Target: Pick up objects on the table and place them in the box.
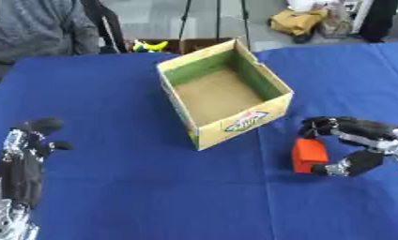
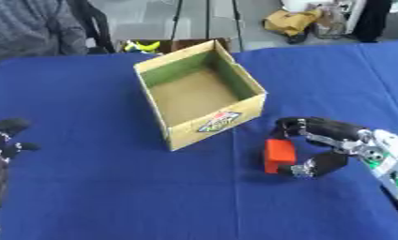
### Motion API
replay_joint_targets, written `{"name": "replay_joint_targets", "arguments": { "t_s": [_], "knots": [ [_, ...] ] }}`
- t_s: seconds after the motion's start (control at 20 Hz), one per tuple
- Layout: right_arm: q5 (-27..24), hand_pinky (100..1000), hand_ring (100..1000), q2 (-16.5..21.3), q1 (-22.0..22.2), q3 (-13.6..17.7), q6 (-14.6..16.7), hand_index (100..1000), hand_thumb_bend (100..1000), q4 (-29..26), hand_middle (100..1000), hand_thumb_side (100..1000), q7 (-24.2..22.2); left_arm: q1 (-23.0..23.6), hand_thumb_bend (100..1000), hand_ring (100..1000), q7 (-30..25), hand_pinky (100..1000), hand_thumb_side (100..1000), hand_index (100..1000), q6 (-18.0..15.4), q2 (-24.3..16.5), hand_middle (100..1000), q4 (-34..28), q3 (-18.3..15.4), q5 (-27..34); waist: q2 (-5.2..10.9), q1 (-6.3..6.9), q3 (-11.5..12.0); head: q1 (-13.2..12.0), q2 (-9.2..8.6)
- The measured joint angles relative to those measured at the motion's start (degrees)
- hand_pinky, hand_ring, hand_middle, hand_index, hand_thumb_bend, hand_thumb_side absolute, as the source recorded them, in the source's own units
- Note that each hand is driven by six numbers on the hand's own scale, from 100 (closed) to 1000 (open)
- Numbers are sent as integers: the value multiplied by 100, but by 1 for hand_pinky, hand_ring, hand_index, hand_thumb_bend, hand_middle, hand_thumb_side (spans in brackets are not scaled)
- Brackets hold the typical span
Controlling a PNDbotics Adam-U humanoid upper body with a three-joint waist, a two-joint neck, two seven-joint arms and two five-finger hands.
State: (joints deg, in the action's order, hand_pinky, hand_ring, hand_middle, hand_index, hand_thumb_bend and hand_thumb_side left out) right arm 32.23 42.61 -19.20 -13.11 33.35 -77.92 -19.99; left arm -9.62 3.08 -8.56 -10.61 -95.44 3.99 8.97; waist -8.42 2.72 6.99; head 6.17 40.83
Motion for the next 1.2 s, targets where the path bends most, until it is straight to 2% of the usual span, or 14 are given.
{"name": "replay_joint_targets", "arguments": {
  "t_s": [0.15, 0.45, 0.5, 0.75, 0.9, 1.1, 1.2],
  "knots": [
    [111, 777, 972, -6, 0, 0, -25, 689, 418, 20, 812, 787, 152, 1, 100, 816, 0, 542, 1000, 701, 0, 0, 643, 0, 0, 0, 0, 4, 0, 2, 1],
    [303, 762, 958, -55, -13, -2, -95, 528, 342, 55, 789, 634, 484, 2, 100, 816, 0, 542, 1000, 701, 0, 1, 643, 0, 0, 0, 0, 15, 7, 9, 22],
    [335, 758, 954, -55, -15, -3, -109, 480, 314, 58, 783, 578, 536, 2, 100, 816, 0, 542, 1000, 701, 0, 1, 643, 0, 0, 0, 0, 15, 8, 10, 26],
    [464, 752, 949, -58, -19, -20, -169, 412, 271, 94, 774, 483, 748, 2, 100, 816, 0, 542, 1000, 701, 0, 1, 642, 0, 0, 1, 0, 12, 11, 23, 30],
    [510, 744, 941, -66, -28, -33, -187, 362, 202, 125, 760, 298, 823, 2, 100, 816, 0, 542, 1000, 701, 0, 1, 642, 0, 0, 3, 0, 8, 12, 28, 37],
    [547, 734, 934, -92, -43, -33, -247, 320, 100, 144, 746, 269, 916, 2, 100, 816, 0, 542, 1000, 700, 0, 1, 642, 0, 0, 5, 0, 3, 12, 38, 39],
    [545, 732, 932, -92, -43, -33, -283, 305, 100, 145, 740, 234, 969, 2, 100, 816, 0, 542, 1000, 700, 0, 1, 642, 0, 0, 6, 0, 0, 12, 46, 39]
  ]
}}
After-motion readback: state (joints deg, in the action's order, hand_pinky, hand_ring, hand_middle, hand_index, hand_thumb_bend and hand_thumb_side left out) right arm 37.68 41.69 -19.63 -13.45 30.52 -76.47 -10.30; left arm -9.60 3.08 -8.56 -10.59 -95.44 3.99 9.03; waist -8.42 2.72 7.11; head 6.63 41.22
